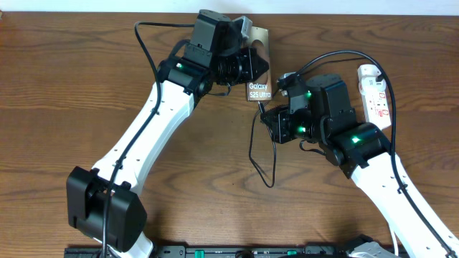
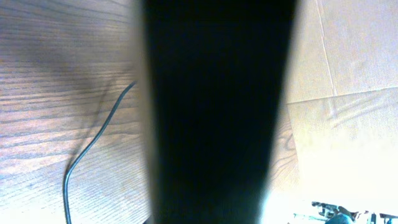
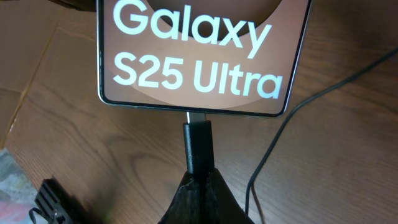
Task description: Plug charger to phone and switch on socket
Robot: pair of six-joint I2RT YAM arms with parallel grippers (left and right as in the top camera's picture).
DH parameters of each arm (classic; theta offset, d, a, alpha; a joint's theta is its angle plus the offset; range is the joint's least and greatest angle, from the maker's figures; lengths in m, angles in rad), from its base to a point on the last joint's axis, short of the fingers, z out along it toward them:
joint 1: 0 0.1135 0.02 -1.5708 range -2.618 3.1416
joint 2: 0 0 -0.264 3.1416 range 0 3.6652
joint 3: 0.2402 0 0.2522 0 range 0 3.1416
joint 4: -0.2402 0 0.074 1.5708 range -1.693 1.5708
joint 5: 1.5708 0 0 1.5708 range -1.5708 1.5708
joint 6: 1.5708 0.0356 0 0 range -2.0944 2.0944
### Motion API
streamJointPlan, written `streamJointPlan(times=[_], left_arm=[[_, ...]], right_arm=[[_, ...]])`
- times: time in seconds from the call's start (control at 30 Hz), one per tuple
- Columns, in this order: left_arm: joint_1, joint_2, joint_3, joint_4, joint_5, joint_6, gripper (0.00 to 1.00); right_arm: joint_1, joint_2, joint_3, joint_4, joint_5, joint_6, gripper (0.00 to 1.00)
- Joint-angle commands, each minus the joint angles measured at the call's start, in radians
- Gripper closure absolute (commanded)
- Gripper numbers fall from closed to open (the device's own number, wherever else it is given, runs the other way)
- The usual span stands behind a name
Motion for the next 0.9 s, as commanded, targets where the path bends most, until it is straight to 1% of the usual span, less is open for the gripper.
streamJointPlan(times=[0.0, 0.3, 0.63, 0.77, 0.87], left_arm=[[-0.020, -0.038, 0.020, -0.020, 0.101, -0.039, 0.93], [-0.020, -0.038, 0.020, -0.021, 0.135, -0.127, 0.93], [-0.021, -0.038, 0.020, -0.045, 0.135, -0.115, 0.93], [-0.028, -0.038, 0.020, -0.057, 0.154, -0.073, 0.93], [-0.032, -0.038, 0.020, -0.077, 0.153, -0.070, 0.93]], right_arm=[[0.001, -0.003, 0.024, 0.071, 0.027, 0.013, 0.99], [0.001, -0.003, 0.024, 0.132, 0.029, 0.013, 0.99], [-0.035, -0.003, 0.024, 0.163, 0.031, 0.013, 0.99], [-0.048, -0.003, 0.024, 0.183, 0.031, 0.005, 0.99], [-0.061, -0.003, 0.024, 0.193, 0.030, 0.006, 0.99]])
